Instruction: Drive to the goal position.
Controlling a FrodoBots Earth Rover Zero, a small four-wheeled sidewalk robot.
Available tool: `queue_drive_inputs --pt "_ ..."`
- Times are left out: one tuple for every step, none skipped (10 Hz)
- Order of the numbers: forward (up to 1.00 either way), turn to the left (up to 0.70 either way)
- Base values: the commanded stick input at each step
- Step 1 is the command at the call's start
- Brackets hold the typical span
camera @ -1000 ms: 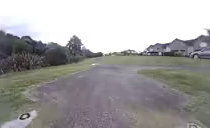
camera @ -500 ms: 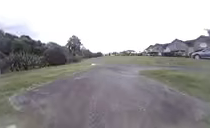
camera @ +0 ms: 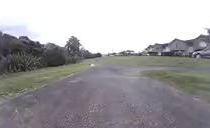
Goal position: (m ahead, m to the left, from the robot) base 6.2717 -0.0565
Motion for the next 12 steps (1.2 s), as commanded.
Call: queue_drive_inputs --pt "0.70 0.05" --pt "0.70 0.05" --pt "0.70 0.06" --pt "0.70 0.06" --pt "0.70 0.06" --pt "0.70 0.06" --pt "0.70 0.05" --pt "0.70 0.03" --pt "0.70 0.00" --pt "0.70 0.00" --pt "0.70 0.00" --pt "0.70 0.00"
